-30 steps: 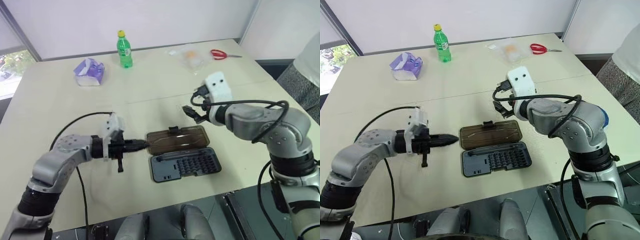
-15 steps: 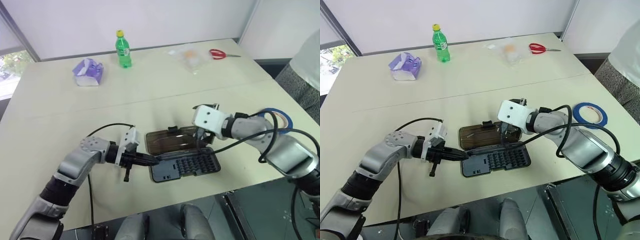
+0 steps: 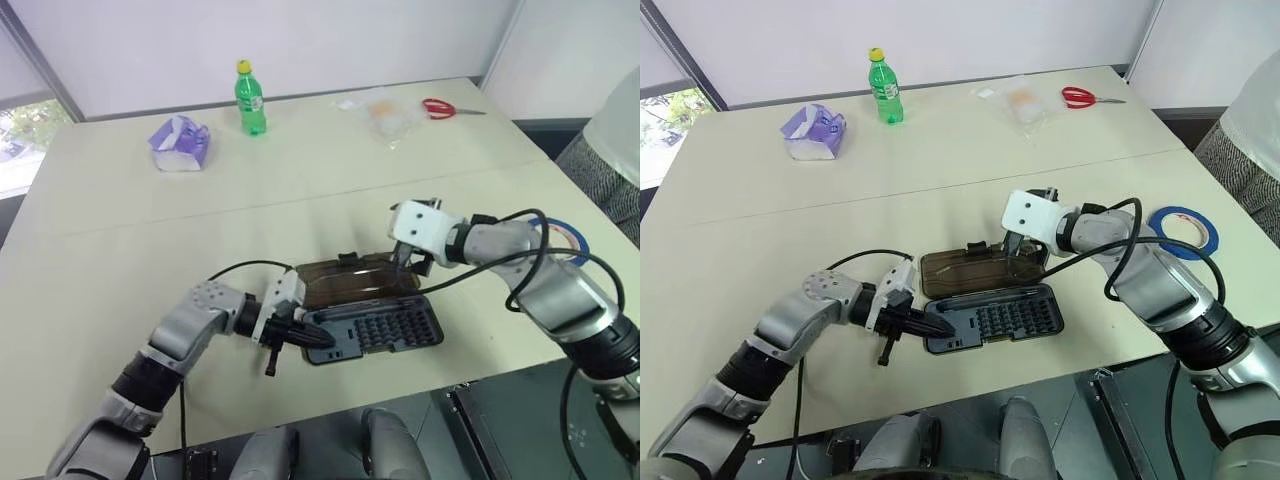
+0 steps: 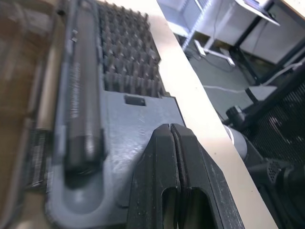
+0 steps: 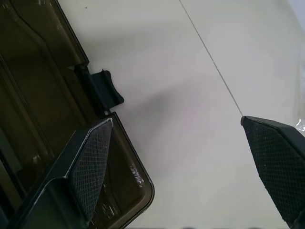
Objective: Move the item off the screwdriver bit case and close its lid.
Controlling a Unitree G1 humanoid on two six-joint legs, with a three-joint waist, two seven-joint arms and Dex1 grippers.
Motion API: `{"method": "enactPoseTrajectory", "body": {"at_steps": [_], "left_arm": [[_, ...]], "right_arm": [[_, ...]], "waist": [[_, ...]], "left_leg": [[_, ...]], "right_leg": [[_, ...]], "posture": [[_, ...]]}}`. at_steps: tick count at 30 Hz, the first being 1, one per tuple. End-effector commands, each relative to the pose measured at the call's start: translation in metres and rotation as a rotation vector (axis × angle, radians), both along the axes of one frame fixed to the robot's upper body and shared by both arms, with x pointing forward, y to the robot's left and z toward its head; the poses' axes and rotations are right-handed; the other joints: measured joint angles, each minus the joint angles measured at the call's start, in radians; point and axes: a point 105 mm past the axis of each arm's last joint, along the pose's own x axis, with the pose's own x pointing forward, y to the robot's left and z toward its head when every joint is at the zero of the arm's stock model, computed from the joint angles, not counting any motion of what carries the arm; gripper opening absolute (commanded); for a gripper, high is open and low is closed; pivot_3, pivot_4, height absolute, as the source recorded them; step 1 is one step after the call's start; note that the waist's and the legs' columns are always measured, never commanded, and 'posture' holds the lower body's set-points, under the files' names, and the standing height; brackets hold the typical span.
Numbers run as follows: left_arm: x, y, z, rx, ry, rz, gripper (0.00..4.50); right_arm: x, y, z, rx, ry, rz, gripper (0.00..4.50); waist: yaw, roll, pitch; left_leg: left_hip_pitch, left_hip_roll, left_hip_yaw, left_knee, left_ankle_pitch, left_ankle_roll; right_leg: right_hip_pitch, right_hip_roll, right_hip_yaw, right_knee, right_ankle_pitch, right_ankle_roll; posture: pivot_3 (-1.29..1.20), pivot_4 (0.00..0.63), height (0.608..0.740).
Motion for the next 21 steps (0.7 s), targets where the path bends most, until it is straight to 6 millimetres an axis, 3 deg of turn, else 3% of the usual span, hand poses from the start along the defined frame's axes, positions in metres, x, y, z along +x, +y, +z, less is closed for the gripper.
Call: {"method": "enactPoseTrajectory", "body": {"at_steps": [1,7,14,21], "left_arm": [[0.005,0.002,-0.012,0.05,-0.031,0.012,0.0],[0.016,0.003,-0.025,0.073,-0.074,0.059,0.0],[0.021,-0.001,-0.026,0.058,-0.099,0.079,0.0],[0.021,-0.003,-0.022,0.046,-0.115,0.096,0.0]], "right_arm": [[0.002,-0.002,0.014,0.02,-0.048,-0.004,4.49],[0.016,-0.006,0.006,0.065,0.058,-0.018,4.49],[0.036,0.004,-0.01,0.113,0.223,0.028,4.49],[0.043,0.007,-0.035,0.072,0.324,0.073,4.49]], "waist": [[0.001,0.0,0.0],[0.0,0.0,-0.001],[0.0,0.0,-0.001],[0.001,0.0,-0.001]], "left_leg": [[0.0,0.0,0.0,0.0,0.0,0.0],[0.004,0.0,0.0,0.0,0.0,0.0],[0.009,0.0,0.0,0.0,0.0,0.0],[0.014,0.0,0.0,-0.001,0.0,0.0]], "right_leg": [[0.0,0.0,0.0,0.0,0.0,0.0],[0.004,0.0,0.0,0.0,0.0,0.0],[0.009,0.0,0.0,0.0,0.0,0.0],[0.013,0.0,0.0,0.0,0.0,0.0]], "posture": [[0.0,0.15,0.74],[0.0,0.15,0.74],[0.0,0.15,0.74],[0.0,0.15,0.74]]}}
